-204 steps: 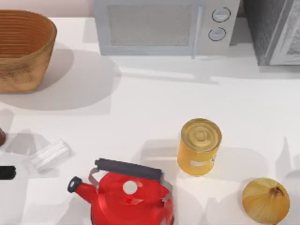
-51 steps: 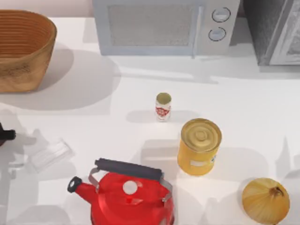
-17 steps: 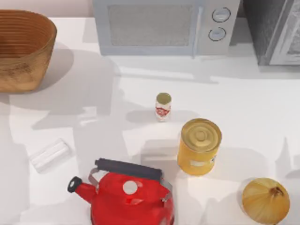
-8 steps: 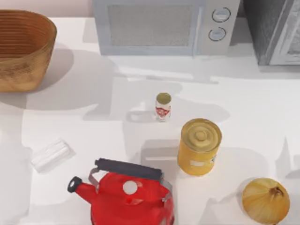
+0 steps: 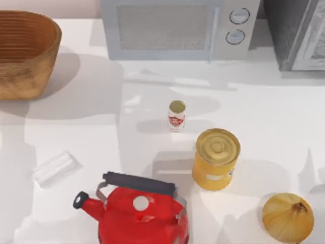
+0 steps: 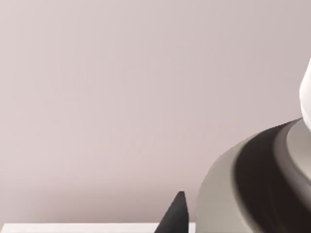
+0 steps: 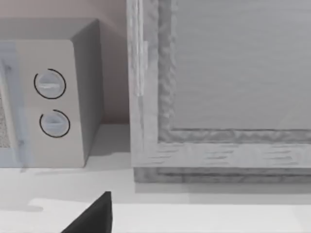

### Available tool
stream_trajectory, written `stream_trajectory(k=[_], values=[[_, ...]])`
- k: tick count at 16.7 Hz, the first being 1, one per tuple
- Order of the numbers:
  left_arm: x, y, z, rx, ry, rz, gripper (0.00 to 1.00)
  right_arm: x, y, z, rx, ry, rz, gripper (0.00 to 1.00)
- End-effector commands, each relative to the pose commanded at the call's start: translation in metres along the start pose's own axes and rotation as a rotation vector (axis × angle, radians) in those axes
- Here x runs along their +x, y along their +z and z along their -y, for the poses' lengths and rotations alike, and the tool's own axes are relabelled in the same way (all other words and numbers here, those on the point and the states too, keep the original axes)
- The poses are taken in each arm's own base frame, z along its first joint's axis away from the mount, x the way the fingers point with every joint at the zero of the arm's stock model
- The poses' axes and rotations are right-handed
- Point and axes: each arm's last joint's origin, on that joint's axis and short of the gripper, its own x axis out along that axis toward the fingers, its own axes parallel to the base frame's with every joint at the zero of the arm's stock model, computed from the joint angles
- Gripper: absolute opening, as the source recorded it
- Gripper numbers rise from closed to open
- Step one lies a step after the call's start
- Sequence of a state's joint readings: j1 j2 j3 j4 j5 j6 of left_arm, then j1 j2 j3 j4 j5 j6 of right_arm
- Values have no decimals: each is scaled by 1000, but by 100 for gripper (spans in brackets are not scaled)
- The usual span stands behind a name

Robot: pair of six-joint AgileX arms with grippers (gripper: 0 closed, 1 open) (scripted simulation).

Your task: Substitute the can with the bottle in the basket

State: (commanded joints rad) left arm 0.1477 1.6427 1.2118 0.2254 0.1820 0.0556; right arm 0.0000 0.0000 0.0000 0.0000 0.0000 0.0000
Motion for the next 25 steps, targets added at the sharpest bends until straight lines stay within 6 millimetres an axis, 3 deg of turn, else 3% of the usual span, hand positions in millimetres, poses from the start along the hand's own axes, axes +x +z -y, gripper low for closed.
stream_trajectory(k=[3, 7, 20, 25], values=[[16, -12, 1, 0, 0, 2, 0, 0, 0, 0, 0, 0, 0, 100], [17, -12, 1, 0, 0, 2, 0, 0, 0, 0, 0, 0, 0, 100], [17, -12, 1, 0, 0, 2, 98, 0, 0, 0, 0, 0, 0, 100], [17, -12, 1, 0, 0, 2, 100, 0, 0, 0, 0, 0, 0, 100]])
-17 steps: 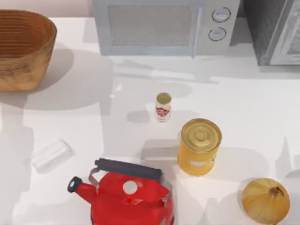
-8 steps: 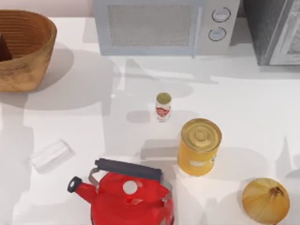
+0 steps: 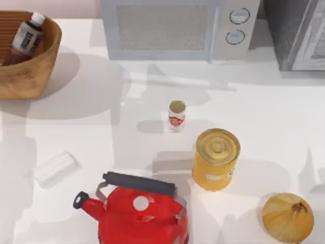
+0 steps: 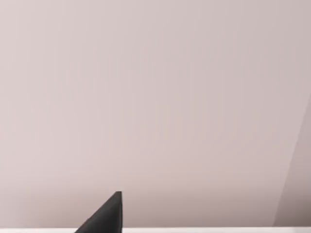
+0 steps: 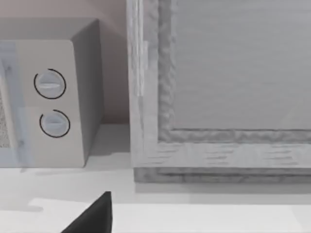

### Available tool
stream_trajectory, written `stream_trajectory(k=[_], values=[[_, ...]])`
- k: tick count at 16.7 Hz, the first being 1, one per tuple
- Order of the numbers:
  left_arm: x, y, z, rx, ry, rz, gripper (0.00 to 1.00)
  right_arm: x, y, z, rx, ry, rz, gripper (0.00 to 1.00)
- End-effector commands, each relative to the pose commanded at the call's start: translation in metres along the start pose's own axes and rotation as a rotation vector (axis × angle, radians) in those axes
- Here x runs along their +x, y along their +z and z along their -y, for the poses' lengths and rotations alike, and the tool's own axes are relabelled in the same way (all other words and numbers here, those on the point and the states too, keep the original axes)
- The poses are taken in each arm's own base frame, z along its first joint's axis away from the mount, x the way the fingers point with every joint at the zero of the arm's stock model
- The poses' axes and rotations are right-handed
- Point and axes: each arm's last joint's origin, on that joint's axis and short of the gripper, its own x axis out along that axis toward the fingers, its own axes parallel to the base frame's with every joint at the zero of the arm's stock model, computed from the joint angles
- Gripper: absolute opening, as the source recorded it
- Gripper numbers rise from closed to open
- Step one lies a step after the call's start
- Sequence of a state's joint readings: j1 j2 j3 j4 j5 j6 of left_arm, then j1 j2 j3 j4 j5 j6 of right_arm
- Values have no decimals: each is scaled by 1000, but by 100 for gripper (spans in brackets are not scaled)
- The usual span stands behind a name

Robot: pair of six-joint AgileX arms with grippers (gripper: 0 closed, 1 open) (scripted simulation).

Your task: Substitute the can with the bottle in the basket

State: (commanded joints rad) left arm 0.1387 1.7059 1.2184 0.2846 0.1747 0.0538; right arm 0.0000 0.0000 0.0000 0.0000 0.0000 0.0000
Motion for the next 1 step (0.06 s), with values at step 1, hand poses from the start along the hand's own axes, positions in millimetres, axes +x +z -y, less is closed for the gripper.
stream_trajectory(k=[1], values=[[0, 0, 0, 0, 0, 0, 100, 0, 0, 0, 0, 0, 0, 100]])
